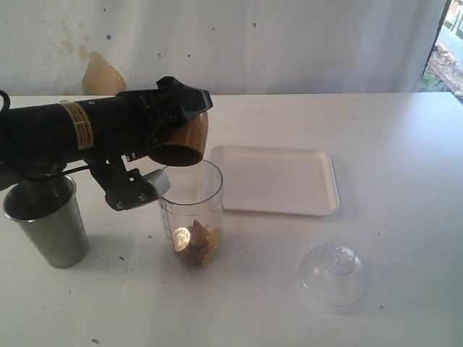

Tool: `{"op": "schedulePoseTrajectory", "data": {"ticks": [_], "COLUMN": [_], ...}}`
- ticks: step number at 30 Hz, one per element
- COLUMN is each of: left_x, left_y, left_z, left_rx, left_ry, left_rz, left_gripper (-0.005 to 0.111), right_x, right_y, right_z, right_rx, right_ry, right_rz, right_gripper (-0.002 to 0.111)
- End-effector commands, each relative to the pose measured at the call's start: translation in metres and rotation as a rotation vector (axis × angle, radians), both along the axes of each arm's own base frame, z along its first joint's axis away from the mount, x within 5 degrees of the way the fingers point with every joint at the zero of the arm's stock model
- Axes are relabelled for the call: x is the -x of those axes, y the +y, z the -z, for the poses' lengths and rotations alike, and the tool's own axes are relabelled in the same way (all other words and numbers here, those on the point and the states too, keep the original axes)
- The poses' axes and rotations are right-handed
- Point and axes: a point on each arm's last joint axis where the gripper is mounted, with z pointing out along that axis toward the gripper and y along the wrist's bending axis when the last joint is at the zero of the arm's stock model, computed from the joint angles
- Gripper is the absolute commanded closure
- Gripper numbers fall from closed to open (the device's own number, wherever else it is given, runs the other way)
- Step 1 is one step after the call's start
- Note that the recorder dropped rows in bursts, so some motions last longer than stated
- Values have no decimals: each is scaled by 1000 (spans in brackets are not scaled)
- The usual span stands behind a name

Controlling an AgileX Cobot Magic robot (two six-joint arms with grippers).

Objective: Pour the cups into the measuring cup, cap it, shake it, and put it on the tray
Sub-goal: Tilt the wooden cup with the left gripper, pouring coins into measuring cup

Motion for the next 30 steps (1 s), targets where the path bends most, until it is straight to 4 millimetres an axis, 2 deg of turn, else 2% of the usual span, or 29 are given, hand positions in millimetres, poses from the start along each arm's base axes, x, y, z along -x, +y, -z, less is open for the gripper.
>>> {"op": "schedulePoseTrajectory", "data": {"ticks": [1,9,12,14,15,16,22,30], "left_x": [3,3,6,6,6,6,1,1], "left_y": [-2,-4,-8,-9,-9,-9,-2,-3], "left_z": [-7,-11,-21,-29,-30,-29,-10,-11], "left_rx": [34,235,599,752,758,717,89,99], "left_ry": [-29,102,354,409,405,374,-24,-43], "left_rz": [24,-19,-30,-18,-12,-17,-4,8], "left_gripper": [107,107,107,107,107,107,107,107], "right_x": [0,0,0,0,0,0,0,0], "right_y": [0,0,0,0,0,0,0,0], "right_z": [1,1,1,1,1,1,1,1], "right_rx": [4,4,4,4,4,4,4,4], "right_ry": [-3,-3,-3,-3,-3,-3,-3,-3], "right_rz": [-2,-2,-2,-2,-2,-2,-2,-2], "right_gripper": [108,108,108,108,108,108,108,108]}}
